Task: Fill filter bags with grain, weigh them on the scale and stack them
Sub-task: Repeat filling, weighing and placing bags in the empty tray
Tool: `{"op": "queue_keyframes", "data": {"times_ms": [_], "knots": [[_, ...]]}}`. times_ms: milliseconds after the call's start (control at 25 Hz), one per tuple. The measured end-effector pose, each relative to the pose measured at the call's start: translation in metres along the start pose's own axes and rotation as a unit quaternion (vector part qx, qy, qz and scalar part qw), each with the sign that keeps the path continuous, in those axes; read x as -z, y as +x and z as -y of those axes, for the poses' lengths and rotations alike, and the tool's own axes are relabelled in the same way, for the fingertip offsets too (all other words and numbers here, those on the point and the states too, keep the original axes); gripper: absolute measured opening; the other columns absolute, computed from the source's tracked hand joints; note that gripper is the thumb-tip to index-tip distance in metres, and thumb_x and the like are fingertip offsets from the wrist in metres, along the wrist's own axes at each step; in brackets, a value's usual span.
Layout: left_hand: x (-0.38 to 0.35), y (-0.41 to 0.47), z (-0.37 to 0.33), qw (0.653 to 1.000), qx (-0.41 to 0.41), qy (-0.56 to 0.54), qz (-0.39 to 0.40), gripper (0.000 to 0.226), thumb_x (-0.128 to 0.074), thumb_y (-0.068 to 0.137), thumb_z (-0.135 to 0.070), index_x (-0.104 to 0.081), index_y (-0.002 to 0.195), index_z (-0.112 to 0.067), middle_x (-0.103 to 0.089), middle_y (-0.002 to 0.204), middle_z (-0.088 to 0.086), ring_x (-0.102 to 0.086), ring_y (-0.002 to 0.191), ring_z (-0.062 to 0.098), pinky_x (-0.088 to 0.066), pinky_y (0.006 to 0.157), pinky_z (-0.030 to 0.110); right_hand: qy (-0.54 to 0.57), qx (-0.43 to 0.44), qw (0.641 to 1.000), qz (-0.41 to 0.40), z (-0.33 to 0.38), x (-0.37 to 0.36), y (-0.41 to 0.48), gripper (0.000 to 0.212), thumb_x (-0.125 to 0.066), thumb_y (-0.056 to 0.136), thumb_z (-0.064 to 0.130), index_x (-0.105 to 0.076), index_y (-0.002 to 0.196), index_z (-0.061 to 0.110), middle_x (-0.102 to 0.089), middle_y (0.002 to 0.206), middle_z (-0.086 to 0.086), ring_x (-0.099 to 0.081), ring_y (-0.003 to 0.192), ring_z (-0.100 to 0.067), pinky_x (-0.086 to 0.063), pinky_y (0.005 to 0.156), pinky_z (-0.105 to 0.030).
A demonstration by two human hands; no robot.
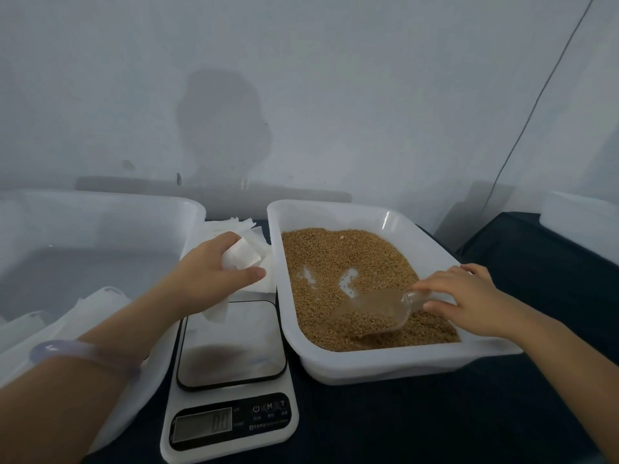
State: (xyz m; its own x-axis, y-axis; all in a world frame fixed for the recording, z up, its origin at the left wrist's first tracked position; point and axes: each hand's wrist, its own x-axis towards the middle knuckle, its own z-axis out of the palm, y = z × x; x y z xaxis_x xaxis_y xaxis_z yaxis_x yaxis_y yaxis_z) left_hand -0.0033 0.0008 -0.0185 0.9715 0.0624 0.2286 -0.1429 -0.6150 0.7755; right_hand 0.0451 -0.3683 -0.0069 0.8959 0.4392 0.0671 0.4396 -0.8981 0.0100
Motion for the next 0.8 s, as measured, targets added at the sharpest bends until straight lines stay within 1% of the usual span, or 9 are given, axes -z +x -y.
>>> {"op": "queue_keyframes", "data": {"times_ms": [80, 200, 320, 440, 520, 600, 720, 800], "knots": [[0.0, 0.001, -0.001, 1.0, 0.001, -0.001, 0.003, 0.019, -0.071, 0.08, -0.031, -0.054, 0.084, -0.024, -0.055, 0.079, -0.005, -0.051, 0.07, 0.01, -0.036, 0.06, 0.027, 0.01, -0.024, 1.0, -0.001, -0.006, 0.0, -0.001, 0.026, -0.053, 0.093, 0.036, -0.053, 0.117, 0.048, -0.05, 0.104, 0.032, -0.039, 0.103, 0.003, -0.006, 0.108, -0.033], [-0.001, 0.0, -0.001, 1.0, 0.004, 0.007, 0.0, 0.019, -0.071, 0.08, -0.032, -0.053, 0.083, -0.026, -0.054, 0.078, -0.006, -0.051, 0.07, 0.009, -0.035, 0.059, 0.026, 0.006, -0.031, 0.999, -0.007, -0.012, 0.002, 0.0, 0.025, -0.053, 0.093, 0.037, -0.053, 0.114, 0.05, -0.046, 0.1, 0.036, -0.038, 0.104, 0.004, -0.008, 0.108, -0.035], [-0.001, 0.0, -0.001, 1.0, 0.002, 0.01, 0.0, 0.02, -0.071, 0.08, -0.032, -0.052, 0.081, -0.026, -0.053, 0.077, -0.006, -0.05, 0.068, 0.008, -0.034, 0.058, 0.026, 0.038, -0.043, 0.998, -0.009, -0.013, 0.005, -0.001, 0.026, -0.054, 0.093, 0.035, -0.053, 0.116, 0.048, -0.049, 0.103, 0.034, -0.041, 0.107, 0.003, -0.009, 0.109, -0.036], [-0.001, 0.0, 0.0, 1.0, 0.004, 0.005, 0.001, 0.018, -0.071, 0.081, -0.031, -0.054, 0.085, -0.025, -0.055, 0.08, -0.006, -0.051, 0.07, 0.008, -0.036, 0.06, 0.025, 0.04, -0.047, 0.998, -0.011, -0.011, 0.006, -0.001, 0.028, -0.054, 0.093, 0.034, -0.054, 0.119, 0.045, -0.05, 0.102, 0.032, -0.041, 0.106, 0.004, -0.01, 0.111, -0.037], [0.0, 0.0, 0.0, 1.0, 0.003, 0.001, 0.005, 0.018, -0.071, 0.08, -0.031, -0.055, 0.087, -0.024, -0.056, 0.081, -0.006, -0.051, 0.071, 0.009, -0.036, 0.061, 0.025, 0.07, -0.054, 0.996, -0.007, -0.009, 0.007, -0.003, 0.029, -0.056, 0.093, 0.031, -0.055, 0.12, 0.041, -0.053, 0.104, 0.029, -0.046, 0.109, 0.001, -0.015, 0.114, -0.041], [0.0, 0.001, 0.001, 1.0, 0.001, -0.001, 0.005, 0.019, -0.071, 0.08, -0.031, -0.055, 0.087, -0.023, -0.056, 0.081, -0.005, -0.052, 0.072, 0.009, -0.036, 0.061, 0.026, 0.096, -0.056, 0.994, -0.006, -0.009, 0.009, -0.006, 0.03, -0.057, 0.092, 0.029, -0.056, 0.12, 0.04, -0.056, 0.105, 0.026, -0.05, 0.111, -0.003, -0.021, 0.113, -0.045], [-0.001, 0.002, 0.002, 1.0, 0.003, -0.008, -0.003, 0.02, -0.071, 0.08, -0.031, -0.056, 0.089, -0.025, -0.058, 0.084, -0.006, -0.054, 0.075, 0.009, -0.037, 0.062, 0.026, 0.122, -0.063, 0.991, 0.006, -0.007, 0.011, -0.009, 0.032, -0.059, 0.091, 0.029, -0.057, 0.121, 0.038, -0.058, 0.108, 0.023, -0.051, 0.11, -0.003, -0.027, 0.111, -0.044], [-0.001, 0.002, 0.0, 1.0, 0.016, -0.021, -0.017, 0.023, -0.073, 0.078, -0.029, -0.057, 0.093, -0.025, -0.06, 0.085, -0.007, -0.055, 0.076, 0.007, -0.039, 0.061, 0.024, 0.122, -0.069, 0.99, 0.013, -0.008, 0.01, -0.01, 0.033, -0.059, 0.091, 0.029, -0.057, 0.123, 0.035, -0.057, 0.11, 0.022, -0.051, 0.11, -0.002, -0.028, 0.111, -0.043]]}}
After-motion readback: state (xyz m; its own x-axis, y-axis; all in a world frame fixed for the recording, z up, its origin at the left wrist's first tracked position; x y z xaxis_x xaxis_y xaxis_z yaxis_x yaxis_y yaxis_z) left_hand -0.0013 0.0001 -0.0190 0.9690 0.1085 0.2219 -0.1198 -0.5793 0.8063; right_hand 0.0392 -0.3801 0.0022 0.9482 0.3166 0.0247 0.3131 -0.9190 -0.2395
